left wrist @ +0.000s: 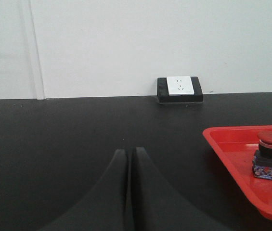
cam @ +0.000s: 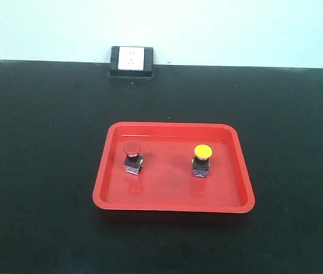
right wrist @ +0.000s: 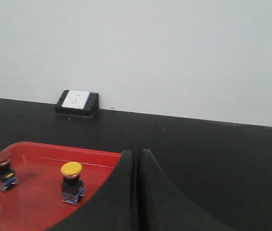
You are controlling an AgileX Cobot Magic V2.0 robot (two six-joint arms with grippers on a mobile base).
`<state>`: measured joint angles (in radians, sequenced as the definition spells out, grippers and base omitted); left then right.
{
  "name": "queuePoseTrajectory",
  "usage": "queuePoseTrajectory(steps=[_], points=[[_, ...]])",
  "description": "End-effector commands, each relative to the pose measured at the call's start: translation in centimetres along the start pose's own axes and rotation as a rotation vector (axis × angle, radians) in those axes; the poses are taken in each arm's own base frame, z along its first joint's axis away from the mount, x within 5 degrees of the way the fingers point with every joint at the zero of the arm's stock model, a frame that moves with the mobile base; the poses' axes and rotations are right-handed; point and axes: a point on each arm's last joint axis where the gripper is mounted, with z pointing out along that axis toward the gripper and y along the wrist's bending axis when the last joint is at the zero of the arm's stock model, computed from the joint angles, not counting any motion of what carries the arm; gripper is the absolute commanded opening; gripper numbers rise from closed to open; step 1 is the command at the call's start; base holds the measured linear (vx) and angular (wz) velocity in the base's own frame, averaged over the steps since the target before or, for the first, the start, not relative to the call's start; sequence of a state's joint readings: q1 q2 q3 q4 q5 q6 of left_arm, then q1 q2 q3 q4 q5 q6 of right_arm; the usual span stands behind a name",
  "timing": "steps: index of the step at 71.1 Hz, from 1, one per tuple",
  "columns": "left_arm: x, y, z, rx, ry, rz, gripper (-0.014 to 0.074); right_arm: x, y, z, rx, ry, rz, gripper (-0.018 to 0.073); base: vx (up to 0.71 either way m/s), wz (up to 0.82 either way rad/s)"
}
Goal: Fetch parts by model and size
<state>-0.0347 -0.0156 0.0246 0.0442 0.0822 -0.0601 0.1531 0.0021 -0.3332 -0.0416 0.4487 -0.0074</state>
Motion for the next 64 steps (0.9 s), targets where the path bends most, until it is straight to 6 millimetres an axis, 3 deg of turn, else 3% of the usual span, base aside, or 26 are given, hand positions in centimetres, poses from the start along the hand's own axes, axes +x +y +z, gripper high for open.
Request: queuePoseTrajectory(steps=[1,19,39,64], points=[[-0.7,0.0,-0.1,0.006,-0.088,-0.007,-0.0006,0.5,-0.1,1.0,0.059,-0.108,-0.018,-0.0010,0.00,0.00],[-0.7,0.0,-0.1,0.006,-0.088,-0.007,-0.0006,4.8,-0.6,2.5,0.164,-0.076,0.134,-0.0010,0.00,0.00],[-0.7,0.0,-0.1,0.006,-0.088,-0.007,-0.0006,7.5,-0.6,2.7,0.176,-0.049,0.063,-0.0010,0.00,0.00],[-0.7,0.0,-0.1,0.006,-0.088,-0.007,-0.0006,7.7,-0.4,2.9,0.167,-0.111,-0.044,-0.0010,0.00,0.00]])
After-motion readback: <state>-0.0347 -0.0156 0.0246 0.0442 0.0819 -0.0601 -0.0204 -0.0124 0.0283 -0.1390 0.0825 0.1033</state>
